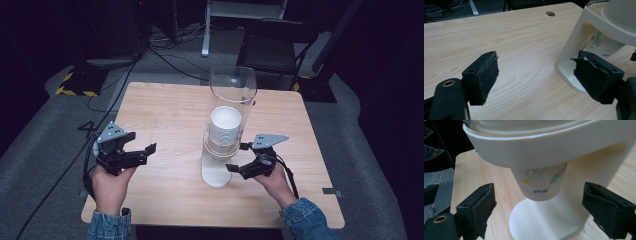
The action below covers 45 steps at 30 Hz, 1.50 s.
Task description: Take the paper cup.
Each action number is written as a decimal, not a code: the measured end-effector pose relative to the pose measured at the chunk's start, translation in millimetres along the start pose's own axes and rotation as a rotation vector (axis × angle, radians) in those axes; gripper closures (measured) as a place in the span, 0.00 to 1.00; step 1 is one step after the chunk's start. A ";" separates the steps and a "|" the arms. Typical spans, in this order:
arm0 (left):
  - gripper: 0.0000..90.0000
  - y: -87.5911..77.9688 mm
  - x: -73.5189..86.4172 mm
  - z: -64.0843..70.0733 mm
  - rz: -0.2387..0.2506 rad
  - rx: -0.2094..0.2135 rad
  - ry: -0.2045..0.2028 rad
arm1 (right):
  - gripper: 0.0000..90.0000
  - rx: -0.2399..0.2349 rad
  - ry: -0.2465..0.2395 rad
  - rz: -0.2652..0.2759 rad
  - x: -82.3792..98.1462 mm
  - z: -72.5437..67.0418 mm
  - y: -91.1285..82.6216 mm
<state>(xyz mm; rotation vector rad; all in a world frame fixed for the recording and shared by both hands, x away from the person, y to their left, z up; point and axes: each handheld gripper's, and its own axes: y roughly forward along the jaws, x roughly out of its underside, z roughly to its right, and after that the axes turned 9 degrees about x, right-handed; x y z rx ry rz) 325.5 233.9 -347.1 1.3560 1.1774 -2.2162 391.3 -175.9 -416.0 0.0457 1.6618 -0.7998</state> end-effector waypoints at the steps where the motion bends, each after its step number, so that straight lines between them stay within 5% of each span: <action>1: 0.22 0.0 0.2 -0.4 0.001 -0.002 -0.001 | 0.14 0.000 0.002 0.002 0.8 -0.5 2.7; 8: 0.22 0.4 1.4 -1.6 0.000 0.001 -0.003 | 0.15 0.019 0.024 0.005 4.8 -0.6 16.7; 18: 0.22 1.9 3.3 -2.8 -0.004 0.003 -0.013 | 0.19 0.053 -0.012 0.070 -1.2 -10.4 27.3; 26: 0.22 3.0 4.1 -3.8 -0.010 0.009 -0.013 | 0.32 0.107 -0.042 0.116 -4.1 -15.6 28.1; 45: 0.22 3.2 5.5 -3.2 -0.008 0.019 -0.020 | 0.36 0.135 -0.068 0.143 0.1 -18.0 27.3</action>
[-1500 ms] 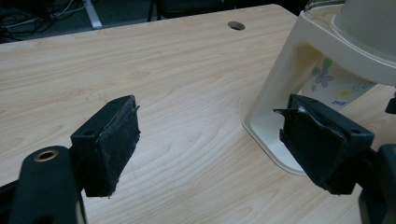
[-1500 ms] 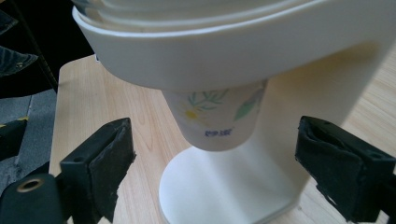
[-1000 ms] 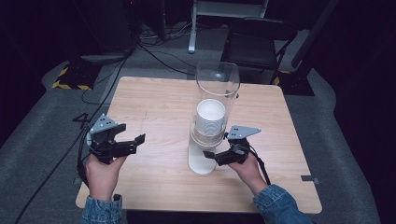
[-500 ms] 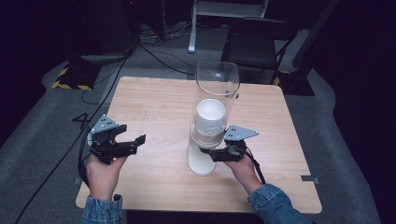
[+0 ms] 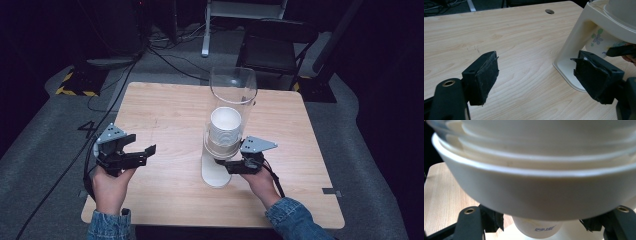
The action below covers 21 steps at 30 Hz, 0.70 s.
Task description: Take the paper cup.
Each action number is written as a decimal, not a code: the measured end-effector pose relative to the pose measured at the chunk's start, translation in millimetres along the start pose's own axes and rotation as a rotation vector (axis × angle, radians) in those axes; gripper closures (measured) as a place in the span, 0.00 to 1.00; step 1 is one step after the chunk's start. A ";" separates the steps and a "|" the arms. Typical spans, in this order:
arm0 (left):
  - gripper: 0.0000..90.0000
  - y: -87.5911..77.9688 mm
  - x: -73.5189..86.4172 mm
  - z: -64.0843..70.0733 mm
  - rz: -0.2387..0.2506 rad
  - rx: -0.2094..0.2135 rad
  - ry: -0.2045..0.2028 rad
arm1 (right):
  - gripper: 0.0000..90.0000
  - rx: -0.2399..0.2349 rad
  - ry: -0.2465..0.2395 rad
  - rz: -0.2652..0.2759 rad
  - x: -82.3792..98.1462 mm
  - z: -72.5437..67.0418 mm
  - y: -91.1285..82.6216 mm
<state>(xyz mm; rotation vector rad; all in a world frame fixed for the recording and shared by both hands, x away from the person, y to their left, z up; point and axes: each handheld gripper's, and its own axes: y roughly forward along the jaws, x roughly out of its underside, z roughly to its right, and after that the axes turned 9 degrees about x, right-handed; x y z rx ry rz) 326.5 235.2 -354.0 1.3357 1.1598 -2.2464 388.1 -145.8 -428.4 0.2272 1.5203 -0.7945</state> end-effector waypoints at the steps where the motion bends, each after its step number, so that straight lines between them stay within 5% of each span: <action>1: 0.22 0.1 -0.1 0.3 -0.001 0.001 0.001 | 0.37 0.000 0.003 -0.001 0.4 -0.3 -0.2; 16: 0.22 -0.1 -0.6 1.4 0.004 0.007 -0.001 | 0.37 -0.007 0.046 -0.025 3.4 -4.1 -2.8; 21: 0.22 -0.4 -1.3 2.3 0.005 0.013 0.006 | 0.37 0.001 0.022 -0.010 4.8 -2.1 -1.4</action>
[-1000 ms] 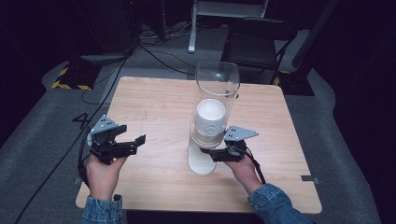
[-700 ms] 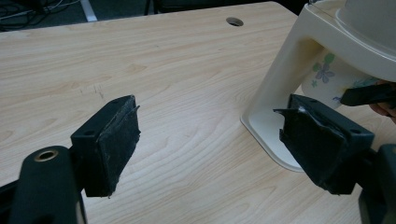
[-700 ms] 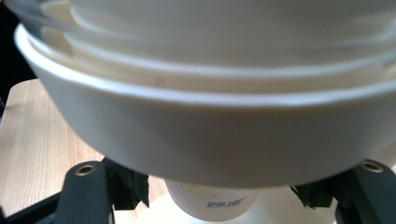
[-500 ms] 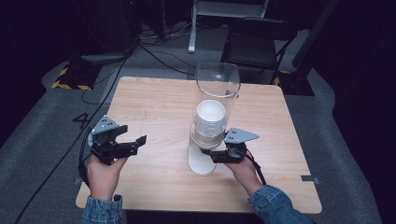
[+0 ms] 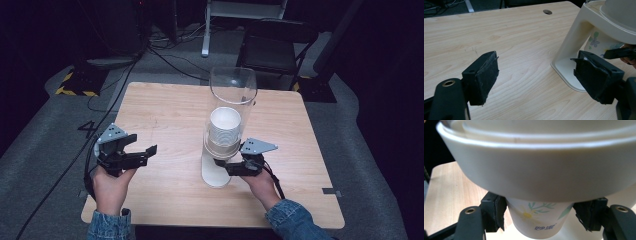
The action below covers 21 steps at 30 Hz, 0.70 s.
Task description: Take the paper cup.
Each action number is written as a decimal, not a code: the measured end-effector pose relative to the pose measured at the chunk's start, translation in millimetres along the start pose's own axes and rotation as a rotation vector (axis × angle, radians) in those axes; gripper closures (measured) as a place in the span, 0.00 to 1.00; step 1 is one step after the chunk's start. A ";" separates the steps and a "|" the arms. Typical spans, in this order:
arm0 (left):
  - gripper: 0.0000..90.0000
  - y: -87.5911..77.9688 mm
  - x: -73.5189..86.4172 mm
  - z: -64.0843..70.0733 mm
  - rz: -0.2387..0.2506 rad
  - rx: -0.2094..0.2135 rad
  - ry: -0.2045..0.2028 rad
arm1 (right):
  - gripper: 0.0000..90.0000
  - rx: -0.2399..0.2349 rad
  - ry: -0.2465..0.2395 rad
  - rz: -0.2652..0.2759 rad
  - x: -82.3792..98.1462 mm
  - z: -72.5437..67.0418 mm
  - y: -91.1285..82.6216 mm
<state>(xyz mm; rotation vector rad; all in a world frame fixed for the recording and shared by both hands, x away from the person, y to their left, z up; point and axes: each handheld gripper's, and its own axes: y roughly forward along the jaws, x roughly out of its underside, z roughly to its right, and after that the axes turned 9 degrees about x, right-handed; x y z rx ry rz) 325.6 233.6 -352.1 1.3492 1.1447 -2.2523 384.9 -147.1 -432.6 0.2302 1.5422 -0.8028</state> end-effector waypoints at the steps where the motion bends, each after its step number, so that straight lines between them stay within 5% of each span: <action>1: 0.22 0.0 0.0 0.0 0.000 0.000 0.000 | 0.37 0.000 0.000 0.000 0.0 0.0 0.0; 4: 0.22 -0.3 -0.4 0.8 0.001 0.001 0.003 | 0.37 0.022 -0.054 0.014 1.2 2.0 2.1; 9: 0.22 0.4 -1.0 0.9 -0.001 0.004 0.007 | 0.37 0.013 -0.067 0.030 2.6 4.4 3.5; 21: 0.22 3.9 -0.9 2.6 -0.010 0.016 0.010 | 0.36 0.018 -0.010 0.032 5.9 -0.6 2.5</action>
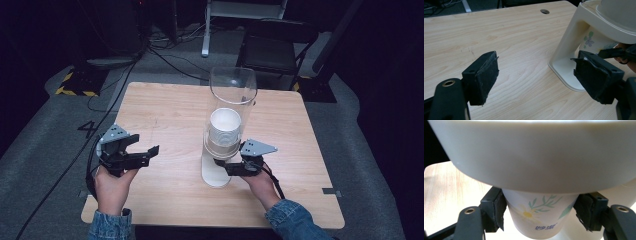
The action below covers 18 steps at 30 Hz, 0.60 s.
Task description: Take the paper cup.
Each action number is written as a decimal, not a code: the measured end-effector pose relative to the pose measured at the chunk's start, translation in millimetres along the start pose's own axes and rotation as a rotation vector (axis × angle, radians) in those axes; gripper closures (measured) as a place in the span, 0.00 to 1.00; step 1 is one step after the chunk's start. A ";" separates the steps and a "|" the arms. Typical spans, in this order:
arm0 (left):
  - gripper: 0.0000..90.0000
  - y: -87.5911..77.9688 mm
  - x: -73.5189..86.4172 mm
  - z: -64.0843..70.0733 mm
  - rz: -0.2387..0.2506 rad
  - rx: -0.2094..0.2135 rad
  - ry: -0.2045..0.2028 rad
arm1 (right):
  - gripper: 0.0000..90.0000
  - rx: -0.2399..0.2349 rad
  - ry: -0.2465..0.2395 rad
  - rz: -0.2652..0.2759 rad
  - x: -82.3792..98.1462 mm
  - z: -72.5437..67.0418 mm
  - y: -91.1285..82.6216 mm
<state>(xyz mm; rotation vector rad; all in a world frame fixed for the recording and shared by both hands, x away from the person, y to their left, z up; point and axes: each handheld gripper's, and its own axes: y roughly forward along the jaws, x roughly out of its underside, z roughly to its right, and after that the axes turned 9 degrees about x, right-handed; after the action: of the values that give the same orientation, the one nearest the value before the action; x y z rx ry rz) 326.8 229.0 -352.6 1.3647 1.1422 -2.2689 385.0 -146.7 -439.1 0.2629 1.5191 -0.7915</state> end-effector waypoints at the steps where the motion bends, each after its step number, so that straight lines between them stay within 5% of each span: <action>1: 0.22 0.7 0.0 0.4 -0.001 0.001 -0.001 | 0.37 0.001 0.002 0.000 0.4 -0.2 -0.2; 13: 0.22 2.5 0.2 1.0 -0.005 0.005 -0.003 | 0.37 -0.012 0.028 -0.016 3.5 -0.8 -0.6; 14: 0.22 2.9 0.3 1.1 -0.008 0.008 -0.003 | 0.37 -0.032 0.062 -0.027 6.0 1.8 0.8; 18: 0.22 3.4 0.1 1.4 -0.009 0.008 -0.002 | 0.38 -0.026 0.044 -0.024 6.4 1.6 1.0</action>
<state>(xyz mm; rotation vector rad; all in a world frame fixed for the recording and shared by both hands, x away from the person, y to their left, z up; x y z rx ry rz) 327.8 225.7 -354.1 1.3622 1.1420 -2.2837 385.9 -148.9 -445.3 0.2445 1.5753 -0.7885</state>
